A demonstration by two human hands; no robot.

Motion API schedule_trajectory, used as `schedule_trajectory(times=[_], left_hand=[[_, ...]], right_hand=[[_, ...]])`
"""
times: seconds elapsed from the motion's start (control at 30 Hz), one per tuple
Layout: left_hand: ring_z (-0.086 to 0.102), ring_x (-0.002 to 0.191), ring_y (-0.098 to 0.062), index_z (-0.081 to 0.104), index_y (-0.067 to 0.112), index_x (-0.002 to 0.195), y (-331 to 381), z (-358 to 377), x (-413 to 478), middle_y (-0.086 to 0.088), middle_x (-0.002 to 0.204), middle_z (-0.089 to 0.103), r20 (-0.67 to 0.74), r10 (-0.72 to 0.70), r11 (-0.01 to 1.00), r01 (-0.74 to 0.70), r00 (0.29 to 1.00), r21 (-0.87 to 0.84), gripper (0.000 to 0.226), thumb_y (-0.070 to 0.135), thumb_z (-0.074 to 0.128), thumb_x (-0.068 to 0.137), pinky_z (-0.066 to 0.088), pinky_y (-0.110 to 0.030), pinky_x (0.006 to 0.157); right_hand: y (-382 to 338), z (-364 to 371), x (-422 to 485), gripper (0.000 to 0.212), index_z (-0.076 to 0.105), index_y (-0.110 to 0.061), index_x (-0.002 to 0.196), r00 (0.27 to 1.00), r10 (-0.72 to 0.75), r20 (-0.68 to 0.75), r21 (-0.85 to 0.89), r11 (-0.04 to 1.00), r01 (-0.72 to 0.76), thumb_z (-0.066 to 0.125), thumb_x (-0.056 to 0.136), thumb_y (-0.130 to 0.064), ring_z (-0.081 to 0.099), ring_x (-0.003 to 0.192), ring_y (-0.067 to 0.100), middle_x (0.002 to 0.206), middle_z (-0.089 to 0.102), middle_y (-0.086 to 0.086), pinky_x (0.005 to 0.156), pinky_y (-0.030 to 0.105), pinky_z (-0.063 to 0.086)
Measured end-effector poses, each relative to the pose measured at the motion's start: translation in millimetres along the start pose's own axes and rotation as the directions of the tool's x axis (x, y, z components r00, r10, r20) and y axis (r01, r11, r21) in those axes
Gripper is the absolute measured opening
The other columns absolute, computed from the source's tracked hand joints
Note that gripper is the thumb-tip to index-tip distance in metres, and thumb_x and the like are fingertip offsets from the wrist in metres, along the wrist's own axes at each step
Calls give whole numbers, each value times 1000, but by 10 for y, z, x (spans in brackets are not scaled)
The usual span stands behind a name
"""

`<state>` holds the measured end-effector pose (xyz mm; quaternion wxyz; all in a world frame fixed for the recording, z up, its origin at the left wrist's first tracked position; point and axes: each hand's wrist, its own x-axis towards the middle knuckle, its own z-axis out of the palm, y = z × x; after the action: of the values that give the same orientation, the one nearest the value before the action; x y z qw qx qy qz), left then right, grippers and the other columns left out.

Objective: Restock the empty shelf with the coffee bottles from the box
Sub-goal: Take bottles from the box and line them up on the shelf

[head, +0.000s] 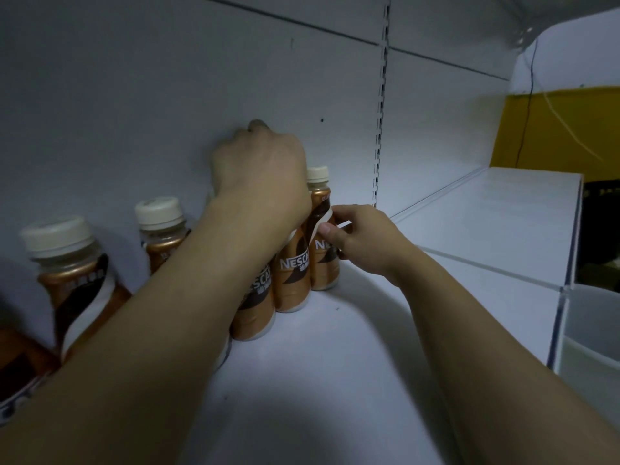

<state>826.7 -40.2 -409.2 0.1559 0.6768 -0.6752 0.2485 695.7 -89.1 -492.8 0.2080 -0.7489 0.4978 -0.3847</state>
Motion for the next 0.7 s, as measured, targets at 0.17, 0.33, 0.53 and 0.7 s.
schedule_trajectory(times=[0.17,0.33,0.53,0.7], left_hand=[[50,97,-32,57,11,109,-32,8,10,-13,96,46,-23,57,995,-55,998,88,42,35,71,78,36,-40,82],[48,108,-32,56,14,104,-67,-28,-7,-13,97,50,-48,59,994,-55,997,98,37,37,68,77,32,-42,93],[50,109,-29,57,15,99,-19,-87,-71,-11,106,59,-78,65,998,-64,995,9,28,33,64,79,33,-38,92],[52,102,-26,57,17,97,-60,-182,-208,-7,93,55,32,90,996,-90,995,15,34,46,66,81,34,-37,84]], right_hand=[[-30,12,-38,21,63,-23,114,999,21,-30,17,1000,-21,60,93,-27,65,101,20,108,67,-2,91,46,54],[-121,-8,-41,31,61,-16,122,997,59,-50,-85,994,-63,61,93,-28,61,101,16,111,65,-2,87,35,52],[-214,75,-141,28,63,-15,112,987,143,-79,-229,961,-158,54,95,-36,62,105,22,111,68,3,80,30,45],[-432,-94,-512,75,25,-18,152,982,80,-169,-252,960,-121,59,91,-45,34,141,21,155,35,3,111,34,30]])
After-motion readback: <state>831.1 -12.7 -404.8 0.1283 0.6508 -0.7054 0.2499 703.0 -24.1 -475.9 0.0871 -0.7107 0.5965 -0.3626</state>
